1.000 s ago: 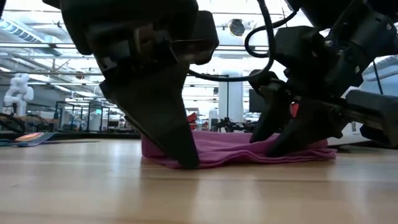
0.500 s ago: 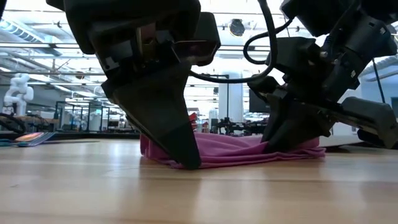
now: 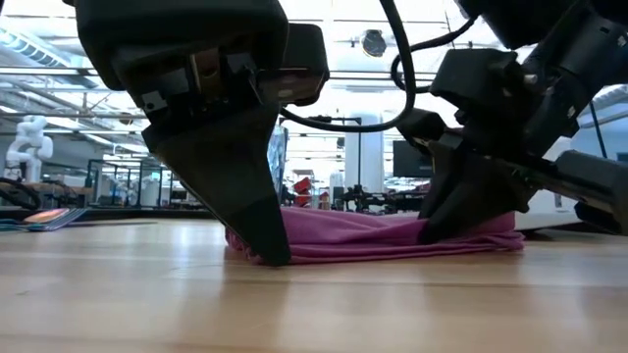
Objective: Set table place
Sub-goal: Fold the pink table napkin
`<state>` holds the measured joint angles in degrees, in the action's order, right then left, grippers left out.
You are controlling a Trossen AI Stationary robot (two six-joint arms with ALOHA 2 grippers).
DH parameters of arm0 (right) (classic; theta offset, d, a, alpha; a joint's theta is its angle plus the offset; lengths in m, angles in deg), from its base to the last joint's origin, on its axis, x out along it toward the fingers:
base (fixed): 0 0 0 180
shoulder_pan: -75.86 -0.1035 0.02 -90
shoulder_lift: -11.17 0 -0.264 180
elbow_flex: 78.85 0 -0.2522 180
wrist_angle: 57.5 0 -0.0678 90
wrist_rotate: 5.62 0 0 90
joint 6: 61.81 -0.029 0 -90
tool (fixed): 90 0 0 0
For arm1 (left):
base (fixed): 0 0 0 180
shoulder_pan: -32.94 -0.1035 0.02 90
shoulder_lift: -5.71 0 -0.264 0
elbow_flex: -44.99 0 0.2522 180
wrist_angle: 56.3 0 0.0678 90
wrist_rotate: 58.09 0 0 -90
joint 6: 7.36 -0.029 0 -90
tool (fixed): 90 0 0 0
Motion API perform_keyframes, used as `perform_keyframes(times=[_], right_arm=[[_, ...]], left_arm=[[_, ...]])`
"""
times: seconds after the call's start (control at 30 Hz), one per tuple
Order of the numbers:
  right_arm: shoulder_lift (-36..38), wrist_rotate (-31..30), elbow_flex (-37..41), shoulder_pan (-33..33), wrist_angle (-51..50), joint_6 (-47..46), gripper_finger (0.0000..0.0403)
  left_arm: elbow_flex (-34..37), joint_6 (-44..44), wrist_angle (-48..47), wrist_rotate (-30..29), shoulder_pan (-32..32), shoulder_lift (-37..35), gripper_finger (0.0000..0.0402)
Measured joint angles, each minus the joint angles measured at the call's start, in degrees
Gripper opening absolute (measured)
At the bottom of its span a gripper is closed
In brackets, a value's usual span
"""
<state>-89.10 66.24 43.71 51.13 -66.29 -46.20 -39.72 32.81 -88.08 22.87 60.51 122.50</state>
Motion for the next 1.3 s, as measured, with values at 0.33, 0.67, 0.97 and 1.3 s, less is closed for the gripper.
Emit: perform_keyframes(times=[0.33, 0.67, 0.97, 1.3], right_arm=[[4.1, -0.9, 0.0, -3.3, -3.3, -0.7, 0.0], [4.0, 1.7, 0.0, -4.6, -5.8, -1.2, 0.0], [3.9, 3.7, 0.0, -4.1, -8.4, -2.7, 0.0], [3.9, 8.7, 0.2, -3.8, -5.7, -3.8, 0.003]], left_arm=[[0.1, 0.0, -1.7, 0.5, 0.1, 0.0, 0.0095], [0.1, 0.1, -1.8, 0.7, 0.1, 0.0, 0.0095], [0.1, 0.1, -3.2, 1.0, 0.2, 0.0, 0.0095], [0.1, 0.0, -3.3, 1.0, 0.2, -0.6, 0.0095]])
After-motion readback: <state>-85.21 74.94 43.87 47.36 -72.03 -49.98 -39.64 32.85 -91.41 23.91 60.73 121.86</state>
